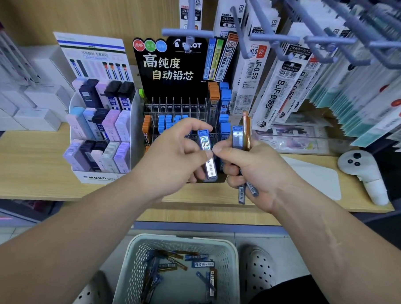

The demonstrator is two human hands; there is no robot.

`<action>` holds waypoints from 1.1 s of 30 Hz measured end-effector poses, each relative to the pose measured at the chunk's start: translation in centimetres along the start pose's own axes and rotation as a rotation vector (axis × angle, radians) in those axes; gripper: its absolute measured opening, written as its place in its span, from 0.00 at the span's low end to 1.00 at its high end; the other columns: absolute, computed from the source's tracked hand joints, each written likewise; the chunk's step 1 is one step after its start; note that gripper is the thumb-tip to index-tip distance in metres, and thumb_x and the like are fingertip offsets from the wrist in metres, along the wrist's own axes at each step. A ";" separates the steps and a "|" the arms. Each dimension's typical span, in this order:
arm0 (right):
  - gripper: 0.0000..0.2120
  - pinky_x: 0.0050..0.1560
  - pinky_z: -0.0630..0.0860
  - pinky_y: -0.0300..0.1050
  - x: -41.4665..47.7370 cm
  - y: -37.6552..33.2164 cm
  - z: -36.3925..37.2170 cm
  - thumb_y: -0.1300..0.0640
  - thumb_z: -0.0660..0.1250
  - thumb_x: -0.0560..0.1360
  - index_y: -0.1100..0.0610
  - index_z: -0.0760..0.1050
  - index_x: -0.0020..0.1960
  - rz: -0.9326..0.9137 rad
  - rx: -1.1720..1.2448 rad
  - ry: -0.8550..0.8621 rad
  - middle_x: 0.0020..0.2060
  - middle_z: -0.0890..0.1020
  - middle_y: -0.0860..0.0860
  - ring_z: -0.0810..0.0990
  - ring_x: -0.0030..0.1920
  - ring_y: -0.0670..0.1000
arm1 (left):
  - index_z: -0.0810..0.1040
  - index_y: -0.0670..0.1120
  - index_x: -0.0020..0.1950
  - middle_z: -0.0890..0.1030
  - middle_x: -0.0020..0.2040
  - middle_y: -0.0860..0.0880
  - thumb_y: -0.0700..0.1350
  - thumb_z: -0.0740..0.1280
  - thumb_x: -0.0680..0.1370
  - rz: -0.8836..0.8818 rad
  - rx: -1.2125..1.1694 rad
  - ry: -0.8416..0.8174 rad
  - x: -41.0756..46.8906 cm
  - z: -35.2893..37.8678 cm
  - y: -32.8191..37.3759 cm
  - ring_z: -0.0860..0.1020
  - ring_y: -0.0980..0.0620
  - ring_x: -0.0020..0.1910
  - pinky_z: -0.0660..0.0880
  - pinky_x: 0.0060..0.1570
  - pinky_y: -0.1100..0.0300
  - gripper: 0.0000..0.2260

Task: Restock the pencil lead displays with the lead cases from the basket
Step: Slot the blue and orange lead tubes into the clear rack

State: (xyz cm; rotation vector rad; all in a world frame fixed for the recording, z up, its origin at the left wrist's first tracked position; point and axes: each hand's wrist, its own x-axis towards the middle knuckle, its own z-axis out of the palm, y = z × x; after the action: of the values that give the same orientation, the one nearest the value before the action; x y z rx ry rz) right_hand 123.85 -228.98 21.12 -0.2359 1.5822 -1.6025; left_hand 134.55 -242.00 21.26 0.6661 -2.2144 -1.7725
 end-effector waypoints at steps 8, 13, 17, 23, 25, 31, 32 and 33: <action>0.05 0.22 0.60 0.35 0.2 -1.1 -1.8 0.63 0.72 0.77 0.55 0.77 0.46 -0.017 0.083 0.118 0.30 0.69 0.49 0.64 0.28 0.45 | 0.83 0.52 0.54 0.80 0.38 0.56 0.39 0.70 0.78 0.166 0.131 0.210 1.3 0.0 -1.8 0.84 0.55 0.38 0.82 0.47 0.52 0.09; 0.08 0.22 0.61 0.34 -0.1 -2.1 -3.5 0.54 0.73 0.77 0.56 0.76 0.47 -0.001 0.149 0.147 0.32 0.71 0.49 0.64 0.29 0.44 | 0.79 0.54 0.52 0.81 0.41 0.56 0.40 0.71 0.77 0.252 0.342 0.165 1.5 0.7 -2.1 0.83 0.58 0.39 0.81 0.47 0.58 0.09; 0.15 0.21 0.59 0.34 -0.5 -1.8 -3.6 0.44 0.70 0.77 0.56 0.76 0.45 0.069 0.186 0.149 0.30 0.70 0.48 0.64 0.27 0.44 | 0.79 0.50 0.49 0.81 0.40 0.55 0.41 0.72 0.77 0.279 0.425 0.139 1.9 1.2 -2.8 0.82 0.59 0.39 0.81 0.46 0.58 0.05; 0.27 0.18 0.58 0.35 -0.8 -1.6 -3.7 0.31 0.63 0.75 0.57 0.76 0.43 0.143 0.267 0.102 0.29 0.68 0.48 0.61 0.25 0.44 | 0.83 0.45 0.43 0.79 0.42 0.52 0.39 0.75 0.73 0.435 0.671 0.158 2.9 1.7 -3.3 0.75 0.60 0.35 0.76 0.42 0.58 0.03; 0.30 0.18 0.57 0.34 -0.9 -1.7 -3.8 0.28 0.62 0.73 0.57 0.76 0.44 0.158 0.283 0.059 0.29 0.68 0.48 0.60 0.26 0.44 | 0.83 0.44 0.42 0.78 0.43 0.51 0.39 0.76 0.73 0.471 0.758 0.151 3.2 1.8 -3.7 0.76 0.55 0.37 0.76 0.42 0.56 0.03; 0.14 0.19 0.57 0.31 -1.7 -1.9 -3.8 0.53 0.73 0.69 0.58 0.75 0.50 0.157 0.180 -0.152 0.30 0.68 0.48 0.62 0.27 0.42 | 0.80 0.47 0.40 0.76 0.39 0.53 0.43 0.75 0.72 0.458 0.907 0.175 3.3 1.9 -3.4 0.78 0.48 0.37 0.77 0.37 0.54 0.05; 0.11 0.19 0.57 0.31 -1.8 -1.8 -3.7 0.60 0.72 0.69 0.58 0.76 0.50 0.166 0.152 -0.181 0.30 0.68 0.48 0.62 0.27 0.43 | 0.80 0.48 0.40 0.77 0.38 0.54 0.45 0.75 0.71 0.454 0.887 0.186 3.3 1.7 -3.2 0.78 0.50 0.37 0.77 0.37 0.53 0.05; 0.08 0.19 0.57 0.31 -1.8 -1.7 -3.6 0.65 0.69 0.71 0.58 0.77 0.49 0.177 0.130 -0.206 0.30 0.67 0.48 0.62 0.27 0.43 | 0.80 0.49 0.41 0.78 0.37 0.54 0.45 0.75 0.72 0.443 0.835 0.199 3.2 1.6 -2.7 0.77 0.53 0.37 0.77 0.37 0.54 0.04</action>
State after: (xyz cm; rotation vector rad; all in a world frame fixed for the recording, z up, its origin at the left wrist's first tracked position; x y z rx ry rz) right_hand 121.85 -225.41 22.70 -0.1797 1.3006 -1.4864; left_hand 131.63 -242.60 17.93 0.3999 -2.6374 -0.5178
